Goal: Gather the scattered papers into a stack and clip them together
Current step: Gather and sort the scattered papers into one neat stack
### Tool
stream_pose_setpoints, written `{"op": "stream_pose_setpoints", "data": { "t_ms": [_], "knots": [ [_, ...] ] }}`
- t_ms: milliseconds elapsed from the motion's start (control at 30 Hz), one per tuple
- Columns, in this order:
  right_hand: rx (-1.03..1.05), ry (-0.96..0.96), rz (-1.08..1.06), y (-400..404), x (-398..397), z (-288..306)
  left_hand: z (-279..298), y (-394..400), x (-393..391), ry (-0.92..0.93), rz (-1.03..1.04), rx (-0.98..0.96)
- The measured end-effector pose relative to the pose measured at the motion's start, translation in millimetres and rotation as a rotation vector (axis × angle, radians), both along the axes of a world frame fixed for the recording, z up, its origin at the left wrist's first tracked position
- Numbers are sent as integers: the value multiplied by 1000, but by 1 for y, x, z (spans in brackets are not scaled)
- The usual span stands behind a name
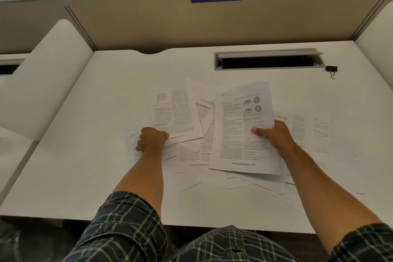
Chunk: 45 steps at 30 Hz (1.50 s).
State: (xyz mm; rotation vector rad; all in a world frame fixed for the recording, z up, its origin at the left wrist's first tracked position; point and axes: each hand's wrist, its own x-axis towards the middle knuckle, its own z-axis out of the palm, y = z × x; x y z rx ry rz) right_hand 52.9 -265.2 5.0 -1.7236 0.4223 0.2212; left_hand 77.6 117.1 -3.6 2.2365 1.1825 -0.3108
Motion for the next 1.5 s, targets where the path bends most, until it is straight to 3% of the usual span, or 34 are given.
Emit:
{"op": "stream_pose_setpoints", "data": {
  "t_ms": [267,367,467,533,733,900,1000,1267,1500],
  "knots": [
    [-12,6,-6,-1,0,-4,-1,-5,-7,-19,-28,87],
    [-5,-3,-3,-1,0,-3,1,-15,-9,-207,23,34],
    [15,-4,-7,-2,0,-3,7,-23,-12,-523,141,-185],
    [23,2,-15,-3,1,-4,10,-24,-8,-609,232,-313],
    [46,-7,-19,-2,-1,-6,17,-22,9,-738,458,-946],
    [84,-8,-9,2,-2,-4,28,-29,10,-738,299,-1255],
    [117,-22,0,9,-2,2,35,-47,5,-621,120,-1262],
    [210,-116,-8,19,5,16,16,-76,-8,-325,-371,-966],
    [304,-141,15,14,-3,21,20,-82,-1,-462,-206,-934]
  ]
}}
